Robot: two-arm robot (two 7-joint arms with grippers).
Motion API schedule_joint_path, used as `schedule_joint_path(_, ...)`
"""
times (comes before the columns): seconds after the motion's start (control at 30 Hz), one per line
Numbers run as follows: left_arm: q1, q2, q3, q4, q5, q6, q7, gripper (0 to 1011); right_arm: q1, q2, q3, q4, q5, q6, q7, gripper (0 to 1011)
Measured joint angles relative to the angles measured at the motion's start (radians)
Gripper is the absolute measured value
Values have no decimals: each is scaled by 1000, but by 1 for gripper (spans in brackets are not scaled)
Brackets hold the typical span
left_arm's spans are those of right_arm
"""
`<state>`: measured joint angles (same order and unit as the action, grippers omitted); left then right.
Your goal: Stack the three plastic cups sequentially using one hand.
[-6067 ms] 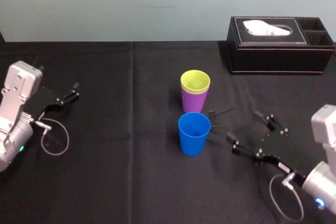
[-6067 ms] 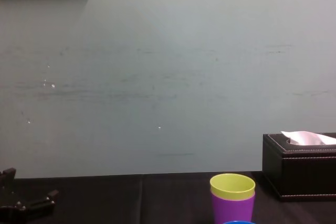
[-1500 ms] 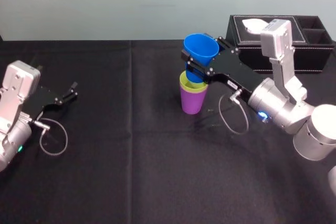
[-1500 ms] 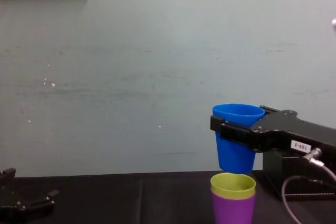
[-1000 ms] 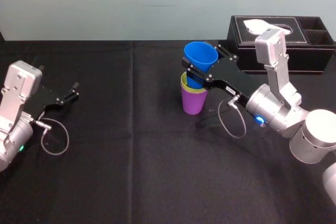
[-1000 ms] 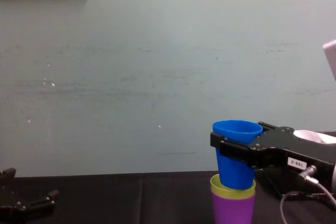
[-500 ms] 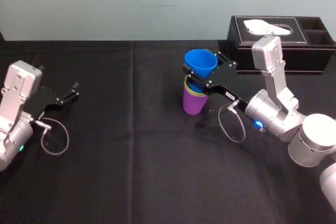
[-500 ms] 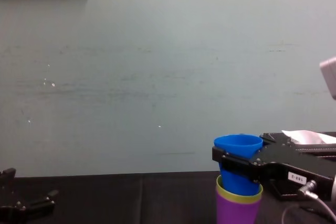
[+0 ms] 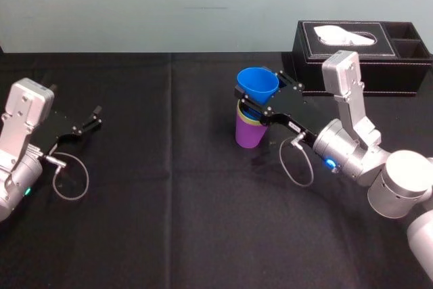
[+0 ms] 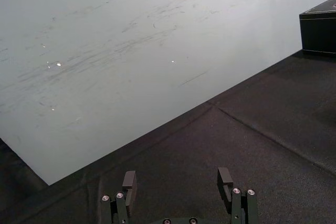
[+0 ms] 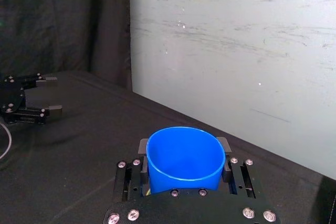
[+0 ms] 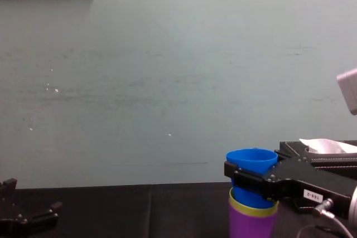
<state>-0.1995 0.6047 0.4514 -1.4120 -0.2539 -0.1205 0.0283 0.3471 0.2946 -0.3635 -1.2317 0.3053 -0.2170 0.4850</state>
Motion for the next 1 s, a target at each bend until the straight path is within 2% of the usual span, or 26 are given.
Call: schedule_joint_path(1.0, 0, 0, 0, 0, 0, 0, 0, 1011, 11, -38, 2, 78, -8, -51, 10, 735)
